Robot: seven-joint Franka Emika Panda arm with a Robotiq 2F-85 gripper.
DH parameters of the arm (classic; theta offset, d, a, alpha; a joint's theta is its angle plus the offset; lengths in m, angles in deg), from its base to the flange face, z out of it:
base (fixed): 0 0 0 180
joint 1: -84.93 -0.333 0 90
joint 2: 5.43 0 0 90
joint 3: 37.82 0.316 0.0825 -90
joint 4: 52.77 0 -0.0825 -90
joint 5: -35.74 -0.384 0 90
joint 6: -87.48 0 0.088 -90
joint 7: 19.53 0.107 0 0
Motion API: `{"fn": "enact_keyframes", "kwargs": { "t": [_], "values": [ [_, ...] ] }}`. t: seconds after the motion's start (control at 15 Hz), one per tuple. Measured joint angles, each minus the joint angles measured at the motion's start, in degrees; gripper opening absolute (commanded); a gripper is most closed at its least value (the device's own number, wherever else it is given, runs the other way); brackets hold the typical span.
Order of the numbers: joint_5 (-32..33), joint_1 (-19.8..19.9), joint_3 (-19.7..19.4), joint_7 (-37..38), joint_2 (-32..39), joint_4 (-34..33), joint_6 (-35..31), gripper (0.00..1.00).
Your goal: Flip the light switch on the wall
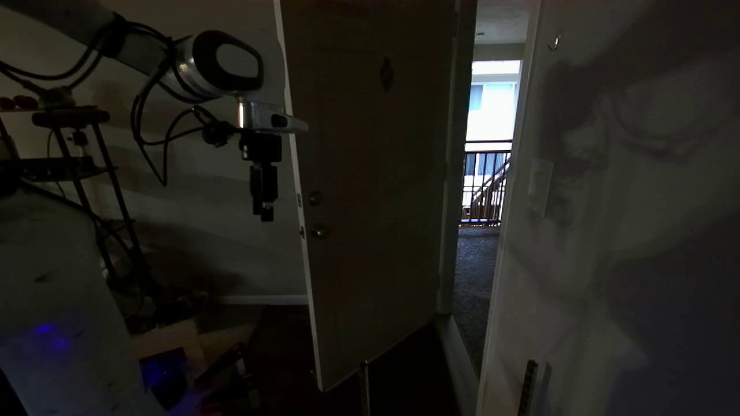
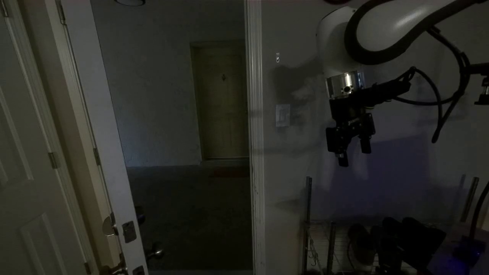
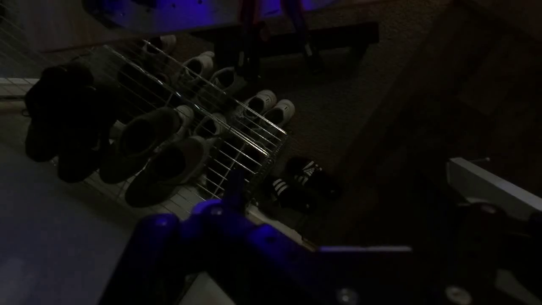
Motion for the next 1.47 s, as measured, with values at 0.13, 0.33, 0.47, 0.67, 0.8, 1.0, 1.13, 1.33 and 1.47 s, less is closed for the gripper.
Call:
{"fn": "enact_keyframes", "kwargs": {
  "t": [0.13,0.33,0.47,0.67,0.8,1.0,1.13,1.33,1.47],
  "values": [
    [0.0,0.0,0.0,0.0,0.0,0.0,0.0,0.75],
    [0.02,-0.02,-0.21,-0.06,0.05,0.0,-0.1,0.6],
    [0.2,-0.02,-0.8,-0.55,0.61,-0.02,-0.89,0.46],
    [1.43,0.28,-2.52,-1.85,3.74,-0.36,-5.84,0.27],
    [2.8,0.92,-4.03,-2.72,7.51,-1.21,-10.97,0.15],
    [5.56,2.24,-6.31,-3.27,14.38,-4.04,-18.23,0.05],
    [7.16,3.02,-7.65,-3.27,18.57,-6.36,-21.93,0.01],
    [9.59,4.05,-9.57,-3.26,23.48,-9.53,-27.29,0.06],
    [11.18,4.48,-10.8,-3.2,26.02,-11.33,-31.02,0.07]
  ]
}}
